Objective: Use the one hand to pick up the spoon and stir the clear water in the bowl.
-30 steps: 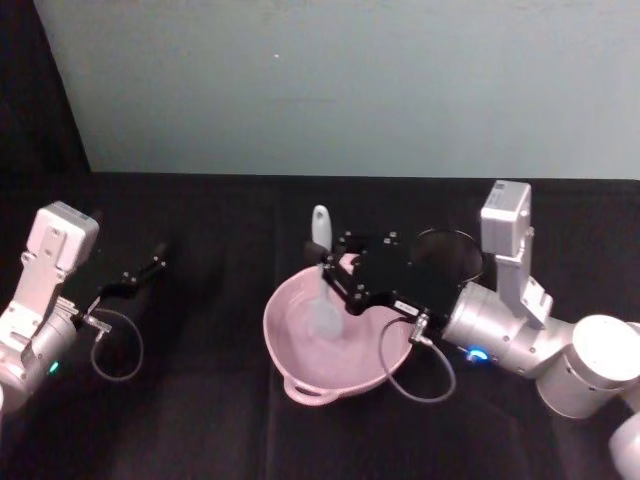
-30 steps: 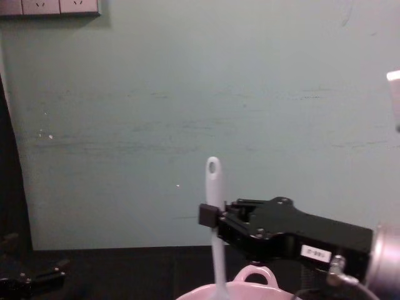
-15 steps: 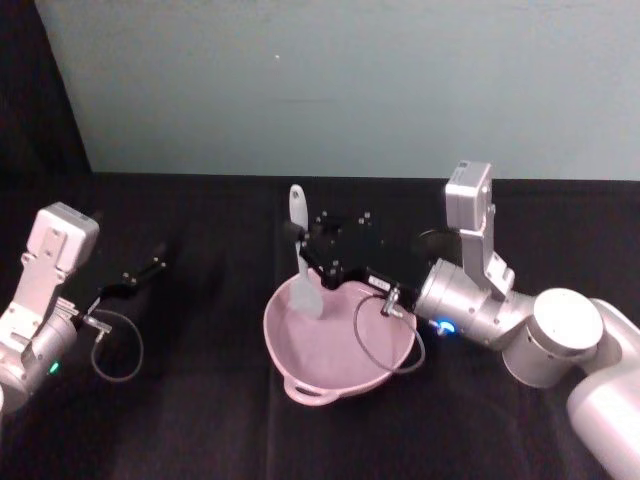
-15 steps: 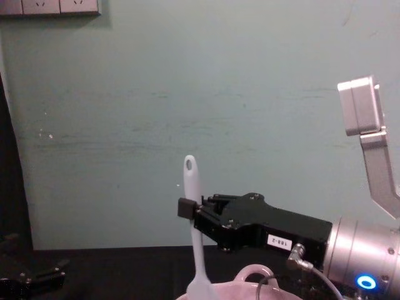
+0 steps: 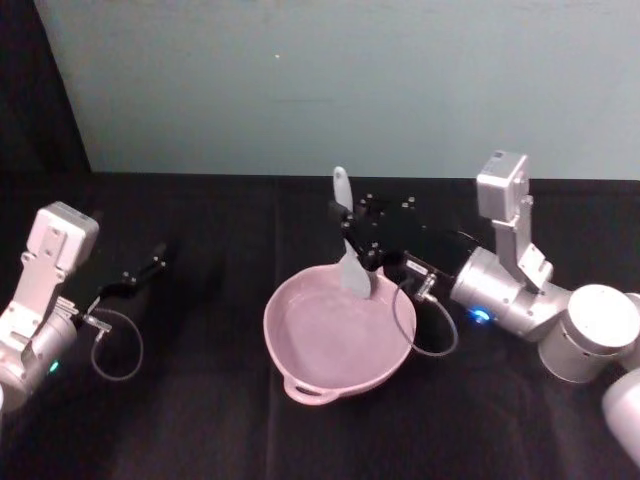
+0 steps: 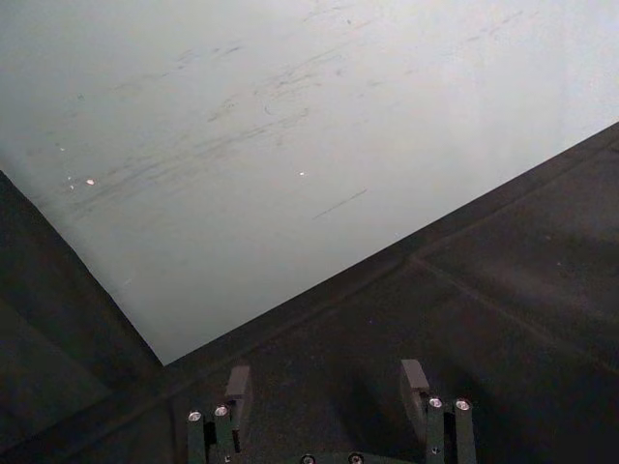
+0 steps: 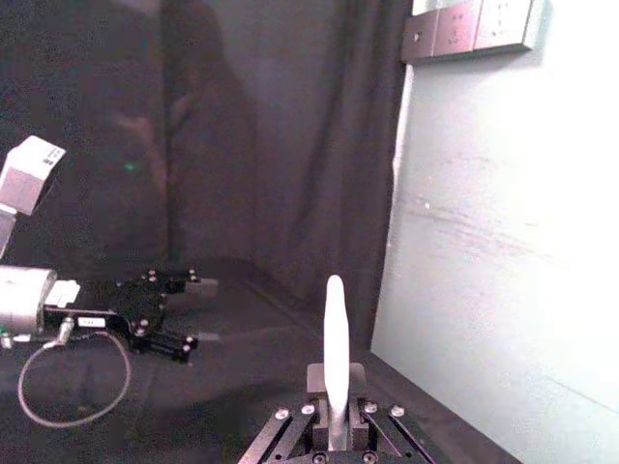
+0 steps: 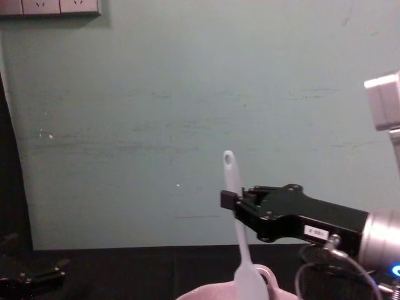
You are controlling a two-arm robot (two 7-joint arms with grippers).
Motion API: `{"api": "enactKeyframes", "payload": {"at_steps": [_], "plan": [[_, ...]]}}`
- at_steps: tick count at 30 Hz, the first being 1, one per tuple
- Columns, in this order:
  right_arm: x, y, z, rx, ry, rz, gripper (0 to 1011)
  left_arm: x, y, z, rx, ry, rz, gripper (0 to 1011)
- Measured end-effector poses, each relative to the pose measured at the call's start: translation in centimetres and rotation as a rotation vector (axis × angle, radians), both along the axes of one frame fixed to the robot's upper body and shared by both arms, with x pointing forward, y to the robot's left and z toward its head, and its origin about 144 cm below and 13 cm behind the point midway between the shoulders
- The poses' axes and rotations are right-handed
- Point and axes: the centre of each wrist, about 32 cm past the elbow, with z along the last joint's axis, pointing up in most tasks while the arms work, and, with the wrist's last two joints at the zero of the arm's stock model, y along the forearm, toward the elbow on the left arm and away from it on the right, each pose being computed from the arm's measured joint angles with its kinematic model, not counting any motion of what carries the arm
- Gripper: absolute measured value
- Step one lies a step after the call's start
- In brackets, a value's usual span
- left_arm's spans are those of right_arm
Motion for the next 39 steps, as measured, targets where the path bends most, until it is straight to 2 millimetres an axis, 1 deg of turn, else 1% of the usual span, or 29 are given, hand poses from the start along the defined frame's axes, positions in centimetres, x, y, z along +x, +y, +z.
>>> {"api": "enactKeyframes", "payload": {"at_steps": [2,3,7,9,13,17,18,23,26,30,36,39], "plan": [[-0.3,-0.4,0.1,-0.004,0.001,-0.007,118,0.0,0.0,0.0,0.000,0.000,0.000,1005],[-0.9,-0.9,0.3,-0.011,0.004,-0.008,118,0.0,0.0,0.0,0.000,0.000,0.000,1005],[-1.7,-1.3,0.4,-0.014,0.013,0.000,118,0.0,0.0,0.0,0.000,0.000,0.000,1005],[-2.4,-1.4,0.2,-0.003,0.023,0.013,118,0.0,0.0,0.0,0.000,0.000,0.000,1005],[-3.3,-1.2,-0.1,0.020,0.035,0.040,118,0.0,0.0,0.0,0.000,0.000,0.000,1005],[-3.9,-0.6,-0.5,0.037,0.049,0.076,118,0.0,0.0,0.0,0.000,0.000,0.000,1005],[-3.9,-0.1,-0.7,0.044,0.055,0.092,118,0.0,0.0,0.0,0.000,0.000,0.000,1005],[-3.5,1.3,-1.1,0.064,0.068,0.137,118,0.0,0.0,0.0,0.000,0.000,0.000,1005],[-2.7,2.4,-1.5,0.082,0.067,0.156,118,0.0,0.0,0.0,0.000,0.000,0.000,1005],[-1.8,3.0,-1.9,0.094,0.057,0.153,118,0.0,0.0,0.0,0.000,0.000,0.000,1005],[-0.6,2.9,-2.1,0.093,0.039,0.119,118,0.0,0.0,0.0,0.000,0.000,0.000,1005],[-0.3,2.3,-1.8,0.073,0.024,0.077,118,0.0,0.0,0.0,0.000,0.000,0.000,1005]]}}
